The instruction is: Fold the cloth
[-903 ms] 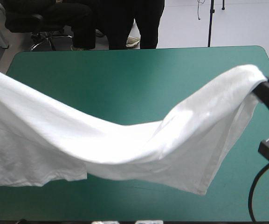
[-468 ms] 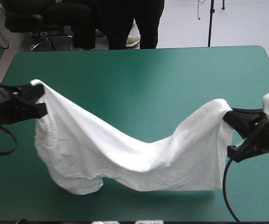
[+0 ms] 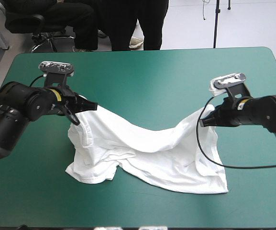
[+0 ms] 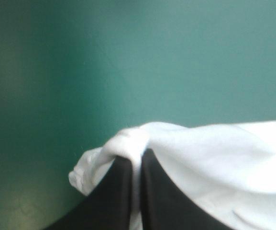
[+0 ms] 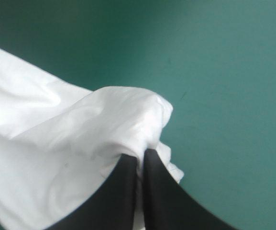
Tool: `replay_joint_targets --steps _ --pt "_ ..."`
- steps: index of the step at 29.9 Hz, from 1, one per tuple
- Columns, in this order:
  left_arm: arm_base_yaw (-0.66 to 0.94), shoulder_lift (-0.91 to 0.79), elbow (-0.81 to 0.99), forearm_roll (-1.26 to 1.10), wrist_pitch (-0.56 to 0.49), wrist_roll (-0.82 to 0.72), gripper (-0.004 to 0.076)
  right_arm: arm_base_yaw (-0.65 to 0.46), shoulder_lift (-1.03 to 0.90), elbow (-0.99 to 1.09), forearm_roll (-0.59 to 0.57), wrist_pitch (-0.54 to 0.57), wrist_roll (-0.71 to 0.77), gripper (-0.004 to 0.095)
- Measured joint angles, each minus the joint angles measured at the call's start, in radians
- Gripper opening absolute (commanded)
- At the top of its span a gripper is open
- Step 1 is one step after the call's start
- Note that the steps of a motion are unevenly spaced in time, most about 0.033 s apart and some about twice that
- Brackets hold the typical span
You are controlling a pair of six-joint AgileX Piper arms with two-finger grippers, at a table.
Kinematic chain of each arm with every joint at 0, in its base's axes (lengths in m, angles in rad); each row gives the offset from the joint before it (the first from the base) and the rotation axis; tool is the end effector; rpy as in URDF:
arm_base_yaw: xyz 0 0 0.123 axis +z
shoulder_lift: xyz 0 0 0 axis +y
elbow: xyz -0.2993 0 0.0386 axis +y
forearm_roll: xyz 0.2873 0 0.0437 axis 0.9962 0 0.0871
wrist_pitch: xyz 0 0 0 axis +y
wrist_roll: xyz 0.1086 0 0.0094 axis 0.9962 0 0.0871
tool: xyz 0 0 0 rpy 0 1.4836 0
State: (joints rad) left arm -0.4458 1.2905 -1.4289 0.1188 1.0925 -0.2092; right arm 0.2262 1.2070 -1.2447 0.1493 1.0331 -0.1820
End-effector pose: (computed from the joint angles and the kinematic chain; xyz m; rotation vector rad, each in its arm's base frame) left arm 0.2785 -0.1204 0.4217 0.3065 2.4140 -0.1427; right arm 0.2716 0.0768 0.3860 -0.4624 2.4320 0.2104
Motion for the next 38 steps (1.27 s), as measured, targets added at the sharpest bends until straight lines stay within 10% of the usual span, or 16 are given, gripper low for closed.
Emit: replay_joint_targets --steps 12,26,38 --pt "0.055 0.281 -0.005 0.194 -0.385 -0.107 -0.0017 0.0 0.343 -0.123 -0.149 -0.232 0.001 -0.0017" --pt "0.117 0.497 -0.154 0.218 -0.481 -0.114 -0.0015 0.0 0.641 -0.376 -0.234 -0.258 0.032 -0.0007" --pt "0.118 0.505 -0.179 0.21 -0.377 -0.003 0.044 -0.054 0.661 -0.414 -0.233 -0.238 0.04 0.0666"
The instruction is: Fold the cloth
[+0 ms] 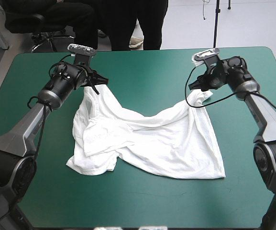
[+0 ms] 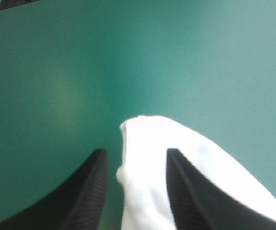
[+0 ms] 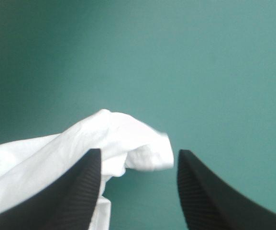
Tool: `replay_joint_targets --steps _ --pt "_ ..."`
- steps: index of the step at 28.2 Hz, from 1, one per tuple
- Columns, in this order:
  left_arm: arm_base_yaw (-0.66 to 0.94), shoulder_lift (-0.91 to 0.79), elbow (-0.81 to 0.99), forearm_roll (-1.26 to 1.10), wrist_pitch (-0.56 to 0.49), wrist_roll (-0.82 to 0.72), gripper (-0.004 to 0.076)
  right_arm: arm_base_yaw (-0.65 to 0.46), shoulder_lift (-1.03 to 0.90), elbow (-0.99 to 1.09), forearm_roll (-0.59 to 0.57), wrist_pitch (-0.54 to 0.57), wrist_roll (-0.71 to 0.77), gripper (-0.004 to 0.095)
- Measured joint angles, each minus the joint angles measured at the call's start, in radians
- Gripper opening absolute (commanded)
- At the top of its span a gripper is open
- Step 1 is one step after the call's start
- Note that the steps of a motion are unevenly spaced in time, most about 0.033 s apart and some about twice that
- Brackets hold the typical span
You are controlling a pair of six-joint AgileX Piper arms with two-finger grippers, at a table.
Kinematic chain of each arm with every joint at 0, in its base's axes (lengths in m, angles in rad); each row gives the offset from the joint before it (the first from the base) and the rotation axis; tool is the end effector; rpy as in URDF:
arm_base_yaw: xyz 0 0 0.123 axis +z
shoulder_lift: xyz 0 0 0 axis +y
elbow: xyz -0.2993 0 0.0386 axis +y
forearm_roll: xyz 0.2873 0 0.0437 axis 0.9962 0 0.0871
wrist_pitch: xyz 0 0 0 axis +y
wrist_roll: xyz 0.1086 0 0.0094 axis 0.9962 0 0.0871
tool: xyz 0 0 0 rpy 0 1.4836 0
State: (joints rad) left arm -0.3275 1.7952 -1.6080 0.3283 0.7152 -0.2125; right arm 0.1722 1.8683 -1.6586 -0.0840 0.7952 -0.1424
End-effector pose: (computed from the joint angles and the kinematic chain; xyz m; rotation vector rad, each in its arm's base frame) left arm 0.4522 -0.1292 0.3201 0.3247 2.3164 0.1088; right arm 0.4749 0.0760 0.2944 -0.4367 2.4478 -0.0868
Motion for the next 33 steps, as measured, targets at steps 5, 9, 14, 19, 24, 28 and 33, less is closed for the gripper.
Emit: replay_joint_targets --steps 5,9,14,19,24,28,33 --pt "0.0 -0.069 -0.039 -0.001 0.1 0.008 0.0448 -0.035 -0.075 -0.039 0.028 0.085 -0.004 0.0621" --pt "0.0 -0.18 -0.05 -0.012 0.258 0.015 0.0448 -0.038 -0.167 -0.045 0.055 0.186 -0.022 0.059" --pt "0.0 -0.286 -0.039 -0.035 0.443 0.044 0.0448 -0.038 -0.271 -0.045 0.13 0.333 -0.058 0.059" --pt "0.0 -0.359 0.04 -0.083 0.513 0.065 0.0448 -0.038 -0.396 0.005 0.156 0.37 -0.069 0.059" --pt "0.0 -0.419 0.202 -0.09 0.513 0.066 0.0448 -0.038 -0.552 0.14 0.156 0.374 -0.071 0.059" --pt "0.0 -0.435 0.374 -0.099 0.504 0.067 0.0447 -0.038 -0.672 0.279 0.159 0.376 -0.072 0.059" --pt "0.0 -0.417 0.597 -0.19 0.356 0.092 0.0447 -0.038 -0.815 0.406 0.161 0.375 -0.072 0.059"
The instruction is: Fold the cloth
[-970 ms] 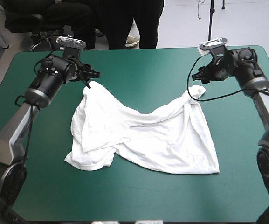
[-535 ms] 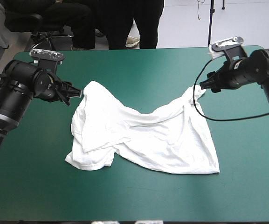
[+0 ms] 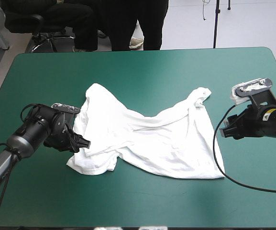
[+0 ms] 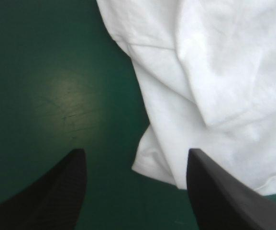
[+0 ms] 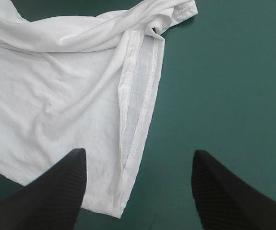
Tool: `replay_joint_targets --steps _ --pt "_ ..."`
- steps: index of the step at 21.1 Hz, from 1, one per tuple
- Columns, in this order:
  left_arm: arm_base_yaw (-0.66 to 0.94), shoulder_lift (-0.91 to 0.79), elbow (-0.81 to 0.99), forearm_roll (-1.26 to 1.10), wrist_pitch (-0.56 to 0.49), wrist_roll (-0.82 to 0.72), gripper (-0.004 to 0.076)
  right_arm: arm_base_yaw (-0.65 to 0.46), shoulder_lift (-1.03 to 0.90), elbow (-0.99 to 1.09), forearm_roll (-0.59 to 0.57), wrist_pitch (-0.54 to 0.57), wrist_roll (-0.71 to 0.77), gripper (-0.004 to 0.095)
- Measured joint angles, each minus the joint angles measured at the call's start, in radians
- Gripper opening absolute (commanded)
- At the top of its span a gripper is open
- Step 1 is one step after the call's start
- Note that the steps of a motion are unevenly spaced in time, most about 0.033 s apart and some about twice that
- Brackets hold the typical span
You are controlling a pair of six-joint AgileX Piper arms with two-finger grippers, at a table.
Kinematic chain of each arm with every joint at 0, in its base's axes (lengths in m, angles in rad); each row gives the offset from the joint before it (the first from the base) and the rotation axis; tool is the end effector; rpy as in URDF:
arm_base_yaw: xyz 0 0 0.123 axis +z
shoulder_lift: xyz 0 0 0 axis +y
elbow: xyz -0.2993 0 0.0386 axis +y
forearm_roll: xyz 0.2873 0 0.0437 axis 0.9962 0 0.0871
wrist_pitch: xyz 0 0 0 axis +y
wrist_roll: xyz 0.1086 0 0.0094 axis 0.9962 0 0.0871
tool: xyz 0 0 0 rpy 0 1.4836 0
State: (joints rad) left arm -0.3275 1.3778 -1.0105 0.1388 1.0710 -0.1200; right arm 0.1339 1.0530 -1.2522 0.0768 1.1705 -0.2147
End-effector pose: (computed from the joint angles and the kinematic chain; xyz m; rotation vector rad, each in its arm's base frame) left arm 0.2772 -0.0802 0.2562 0.3765 2.8725 0.1118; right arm 0.2243 0.0380 0.4178 -0.4196 2.4157 0.0644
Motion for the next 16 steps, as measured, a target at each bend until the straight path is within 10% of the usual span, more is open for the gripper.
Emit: replay_joint_targets --steps 9,16 --pt "0.0 0.209 0.03 -0.023 -0.097 0.022 0.0438 0.0 -0.022 0.026 0.033 0.021 0.0 0.0588" --pt "0.001 0.231 0.017 -0.079 -0.095 0.066 0.0125 0.004 -0.042 0.162 0.086 0.05 -0.043 0.0499"
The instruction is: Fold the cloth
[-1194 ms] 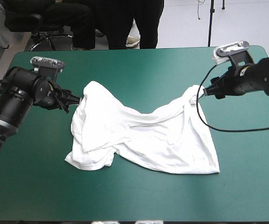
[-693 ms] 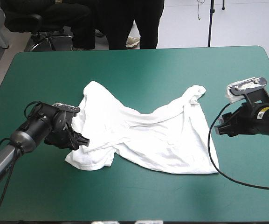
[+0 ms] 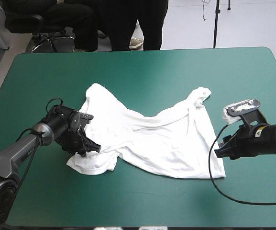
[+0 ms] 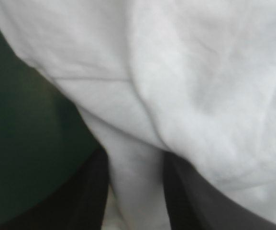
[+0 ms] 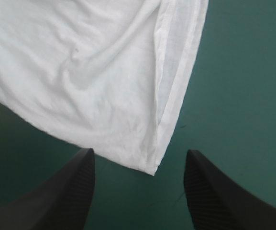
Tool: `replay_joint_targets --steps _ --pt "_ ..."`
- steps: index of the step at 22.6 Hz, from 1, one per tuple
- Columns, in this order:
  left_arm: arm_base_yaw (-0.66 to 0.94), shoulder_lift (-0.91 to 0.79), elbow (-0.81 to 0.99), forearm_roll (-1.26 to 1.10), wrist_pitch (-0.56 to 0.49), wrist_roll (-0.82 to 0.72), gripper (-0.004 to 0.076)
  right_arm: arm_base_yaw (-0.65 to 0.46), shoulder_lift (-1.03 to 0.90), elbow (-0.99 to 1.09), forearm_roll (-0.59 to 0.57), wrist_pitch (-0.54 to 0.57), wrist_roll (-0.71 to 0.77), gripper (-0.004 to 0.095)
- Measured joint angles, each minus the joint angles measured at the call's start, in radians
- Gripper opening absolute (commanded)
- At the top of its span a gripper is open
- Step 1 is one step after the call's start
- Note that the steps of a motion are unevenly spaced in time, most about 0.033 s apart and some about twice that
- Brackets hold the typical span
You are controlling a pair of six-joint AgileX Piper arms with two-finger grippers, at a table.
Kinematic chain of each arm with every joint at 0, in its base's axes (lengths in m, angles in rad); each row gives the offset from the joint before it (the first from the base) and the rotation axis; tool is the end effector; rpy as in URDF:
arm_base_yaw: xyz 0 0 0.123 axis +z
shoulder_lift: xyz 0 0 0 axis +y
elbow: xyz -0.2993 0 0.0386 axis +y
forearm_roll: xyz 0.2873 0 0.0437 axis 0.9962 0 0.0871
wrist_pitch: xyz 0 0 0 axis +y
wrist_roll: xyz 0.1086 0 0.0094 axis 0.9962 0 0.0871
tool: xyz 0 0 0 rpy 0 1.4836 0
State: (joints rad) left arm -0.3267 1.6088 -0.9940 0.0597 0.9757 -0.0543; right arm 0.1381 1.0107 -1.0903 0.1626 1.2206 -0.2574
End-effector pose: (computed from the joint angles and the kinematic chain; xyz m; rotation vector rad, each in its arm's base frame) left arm 0.3021 -0.0967 0.1820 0.4644 3.0299 0.0565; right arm 0.2059 0.0454 0.3700 -0.4932 2.5643 0.1776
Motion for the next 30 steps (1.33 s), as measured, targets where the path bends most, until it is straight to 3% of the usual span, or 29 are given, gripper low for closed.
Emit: replay_joint_targets --steps 2,4,9,12,17,26,28,30 --pt "0.0 0.001 0.0 -0.019 -0.002 0.005 0.0026 0.035 -0.003 0.045 0.002 0.0 -0.01 0.0499" --pt "0.0 0.003 0.0 -0.036 -0.003 0.007 -0.0017 0.097 -0.003 0.102 -0.011 0.0 -0.006 0.0499" --pt "-0.002 0.003 0.0 -0.04 -0.008 0.007 -0.0017 0.168 -0.003 0.226 -0.085 -0.023 0.045 0.0506" --pt "-0.002 0.003 0.0 -0.041 -0.008 0.009 -0.0017 0.174 -0.003 0.336 -0.099 -0.139 0.096 0.0506" --pt "-0.002 0.003 0.0 -0.041 -0.008 0.01 -0.0017 0.174 0.03 0.403 -0.101 -0.235 0.143 0.0506" --pt "-0.002 0.004 -0.001 -0.039 -0.006 0.012 -0.0017 0.174 0.268 0.412 -0.199 -0.36 0.257 0.0504" --pt "-0.002 0.005 -0.001 -0.038 -0.007 0.012 -0.0017 0.174 0.305 0.402 -0.195 -0.352 0.257 0.0467" --pt "-0.002 0.005 -0.001 -0.038 -0.008 0.012 -0.0017 0.174 0.316 0.393 -0.183 -0.34 0.257 0.037"
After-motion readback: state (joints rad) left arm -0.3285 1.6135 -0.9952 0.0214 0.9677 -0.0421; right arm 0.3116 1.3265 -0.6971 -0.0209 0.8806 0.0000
